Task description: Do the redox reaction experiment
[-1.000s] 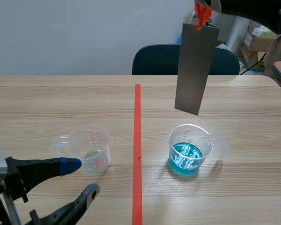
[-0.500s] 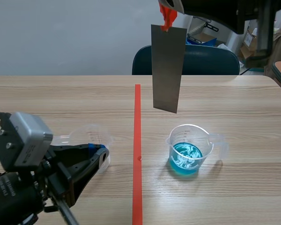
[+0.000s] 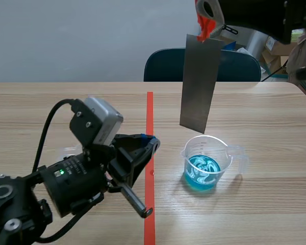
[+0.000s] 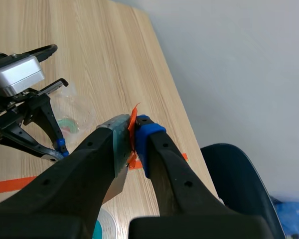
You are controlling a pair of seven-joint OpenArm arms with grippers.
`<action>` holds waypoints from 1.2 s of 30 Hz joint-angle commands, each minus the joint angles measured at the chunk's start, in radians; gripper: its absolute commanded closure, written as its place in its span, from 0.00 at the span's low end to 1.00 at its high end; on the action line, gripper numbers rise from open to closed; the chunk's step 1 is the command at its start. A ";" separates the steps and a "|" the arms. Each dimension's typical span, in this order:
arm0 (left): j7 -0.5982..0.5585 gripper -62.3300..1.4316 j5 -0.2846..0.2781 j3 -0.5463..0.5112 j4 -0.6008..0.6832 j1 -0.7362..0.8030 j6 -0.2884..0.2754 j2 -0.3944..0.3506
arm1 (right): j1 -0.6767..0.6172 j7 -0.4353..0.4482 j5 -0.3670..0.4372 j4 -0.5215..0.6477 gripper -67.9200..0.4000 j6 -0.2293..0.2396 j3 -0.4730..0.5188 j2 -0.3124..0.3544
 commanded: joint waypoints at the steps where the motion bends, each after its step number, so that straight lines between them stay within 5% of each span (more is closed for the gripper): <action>1: -0.014 0.94 -0.003 0.006 0.000 -0.015 -0.003 0.020 | 0.002 0.019 0.008 0.007 0.99 0.006 0.024 0.008; 18: 0.002 0.94 0.008 0.079 -0.166 -0.156 -0.011 0.216 | 0.002 0.019 0.007 0.007 0.99 0.006 0.029 0.008; 36: -0.002 0.94 0.016 0.073 -0.170 -0.144 -0.010 0.186 | 0.002 0.018 0.004 0.007 0.99 0.006 0.029 0.008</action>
